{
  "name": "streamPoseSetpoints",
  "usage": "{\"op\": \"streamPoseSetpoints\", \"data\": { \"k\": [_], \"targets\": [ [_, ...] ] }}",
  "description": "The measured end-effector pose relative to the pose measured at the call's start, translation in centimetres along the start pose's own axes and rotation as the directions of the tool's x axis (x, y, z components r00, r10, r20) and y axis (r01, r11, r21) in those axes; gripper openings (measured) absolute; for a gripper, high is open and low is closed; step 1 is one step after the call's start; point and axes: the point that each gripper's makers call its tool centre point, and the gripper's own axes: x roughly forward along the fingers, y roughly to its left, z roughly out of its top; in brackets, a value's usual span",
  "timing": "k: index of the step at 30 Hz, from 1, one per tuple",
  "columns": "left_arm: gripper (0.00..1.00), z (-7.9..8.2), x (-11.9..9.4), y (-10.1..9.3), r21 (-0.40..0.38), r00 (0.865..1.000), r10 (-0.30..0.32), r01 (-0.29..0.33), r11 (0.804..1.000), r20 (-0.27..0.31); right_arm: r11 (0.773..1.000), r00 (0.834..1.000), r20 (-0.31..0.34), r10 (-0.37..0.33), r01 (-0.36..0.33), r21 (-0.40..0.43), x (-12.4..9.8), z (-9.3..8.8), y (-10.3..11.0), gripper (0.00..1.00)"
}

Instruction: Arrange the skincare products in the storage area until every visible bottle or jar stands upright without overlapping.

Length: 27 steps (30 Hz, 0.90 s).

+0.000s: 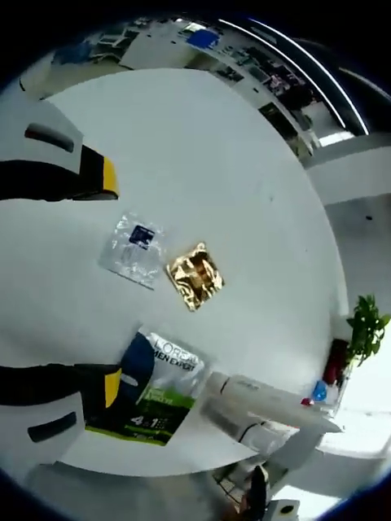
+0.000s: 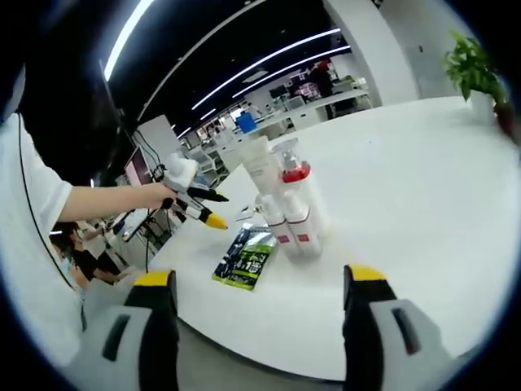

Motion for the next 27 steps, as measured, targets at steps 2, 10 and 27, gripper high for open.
{"op": "streamPoseSetpoints", "data": {
  "k": [2,10,27],
  "targets": [
    [0.77,0.0,0.6,0.5,0.020,1.000,-0.007,0.007,1.000,-0.015,1.000,1.000,0.000,-0.003,0.003,0.002,0.0,0.0,-0.1,0.84],
    [0.70,0.5,2.1,2.0,0.038,0.998,-0.020,0.022,0.999,-0.053,1.000,1.000,-0.003,-0.007,0.007,0.008,0.0,-0.1,-0.2,0.84],
    [0.53,0.4,3.6,2.0,0.101,0.988,-0.090,0.103,0.990,-0.127,1.000,1.000,0.004,-0.017,0.017,0.016,0.0,0.0,-0.4,0.84]
  ]
}}
